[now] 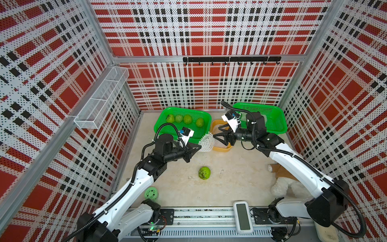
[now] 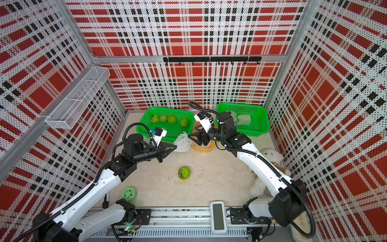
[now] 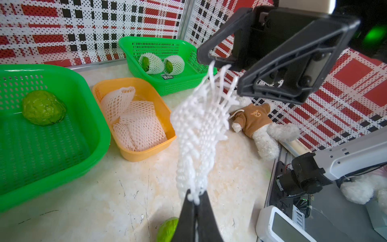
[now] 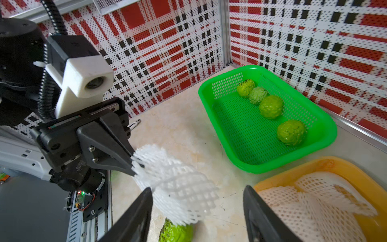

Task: Sleeve custard apples in foam nets
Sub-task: Open the foam net.

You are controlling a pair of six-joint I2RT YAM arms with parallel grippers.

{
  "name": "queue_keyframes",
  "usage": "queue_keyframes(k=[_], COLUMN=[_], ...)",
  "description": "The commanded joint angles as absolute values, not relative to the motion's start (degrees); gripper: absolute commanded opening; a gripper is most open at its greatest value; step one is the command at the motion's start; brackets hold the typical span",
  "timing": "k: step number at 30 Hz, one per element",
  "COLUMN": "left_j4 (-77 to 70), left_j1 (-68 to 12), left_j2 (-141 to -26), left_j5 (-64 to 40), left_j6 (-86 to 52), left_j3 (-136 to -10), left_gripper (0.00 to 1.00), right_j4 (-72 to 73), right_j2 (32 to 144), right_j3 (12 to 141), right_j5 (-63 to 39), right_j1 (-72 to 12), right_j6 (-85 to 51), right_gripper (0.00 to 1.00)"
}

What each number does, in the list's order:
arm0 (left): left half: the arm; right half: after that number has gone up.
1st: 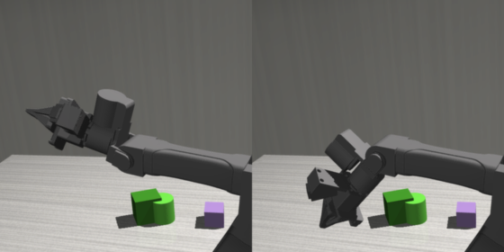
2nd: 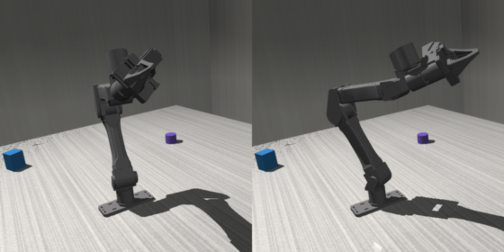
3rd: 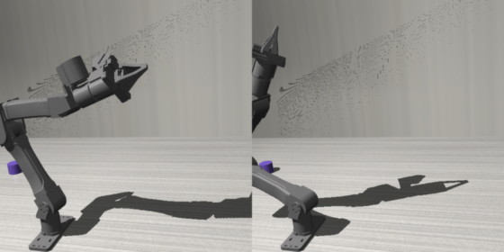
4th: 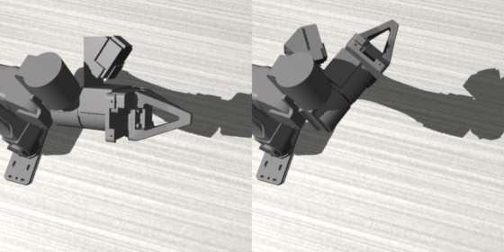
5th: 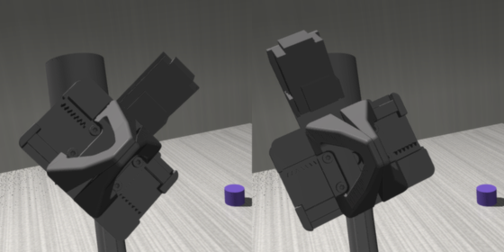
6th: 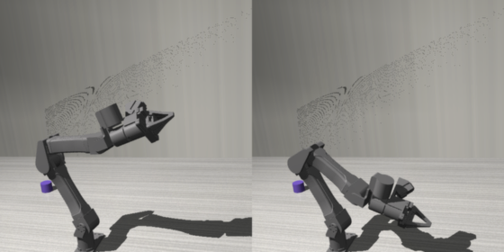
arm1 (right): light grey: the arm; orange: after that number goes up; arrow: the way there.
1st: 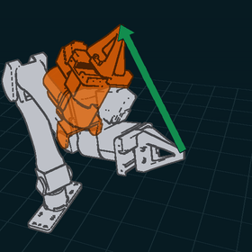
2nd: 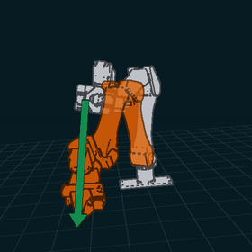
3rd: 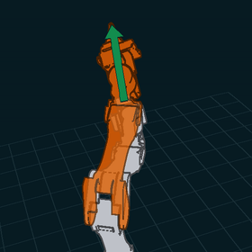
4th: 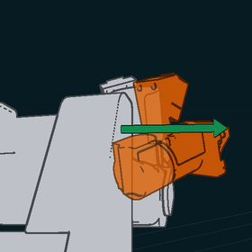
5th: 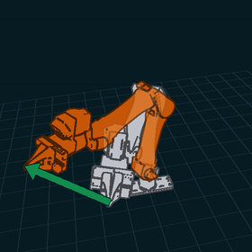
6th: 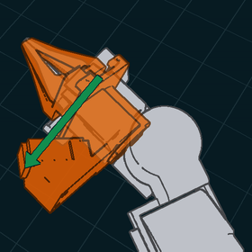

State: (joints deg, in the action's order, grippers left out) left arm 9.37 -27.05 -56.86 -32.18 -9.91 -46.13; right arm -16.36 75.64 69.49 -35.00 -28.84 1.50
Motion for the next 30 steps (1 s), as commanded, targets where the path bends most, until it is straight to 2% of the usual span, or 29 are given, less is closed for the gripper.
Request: queue_keyframes(k=[1,5,9,12,16,20,23,28,30], left_j4=[10.4,16.2,26.1,31.7,34.3,36.1,36.3,36.7,36.4], left_j1=[-26.7,-28.1,-33.0,-35.9,-37.3,-37.6,-37.7,-37.6,-37.4], left_j2=[-56.2,-57.5,-59.9,-61.6,-63.0,-63.6,-64.2,-65.3,-65.1], left_j5=[-33.2,-33.4,-33.2,-31.6,-32.1,-31.4,-32.0,-32.8,-33.2], left_j6=[-8.9,-4.7,3.2,7.1,8.9,10.0,10.3,10.5,10.5], left_j3=[-48.0,-51.3,-56.9,-60.3,-62.5,-64.2,-64.8,-65.7,-65.7], left_gripper=[0.01,0.01,0.02,0.02,0.01,0.01,0.01,0.01,0.02], right_j4=[-14.6,-18.9,-31.0,-40.3,-42.7,-45.8,-47.3,-48.0,-47.9], right_j2=[73.8,73.8,75.5,77.3,77.0,77.1,76.9,77.3,77.3], right_j3=[68.8,70.4,75.2,79.0,79.2,79.4,79.2,79.7,79.5], right_j5=[-37.7,-43.7,-52.4,-54.3,-54.1,-53.0,-51.4,-48.2,-47.2], right_j1=[-28.8,-28.8,-28.8,-29.0,-30.5,-31.2,-31.8,-32.2,-32.2], right_j6=[1.6,6.0,15.7,22.1,24.4,25.7,26.3,25.7,25.5], right_gripper=[0.72,0.74,0.75,0.74,0.72,0.52,0.44,0.18,0.12])
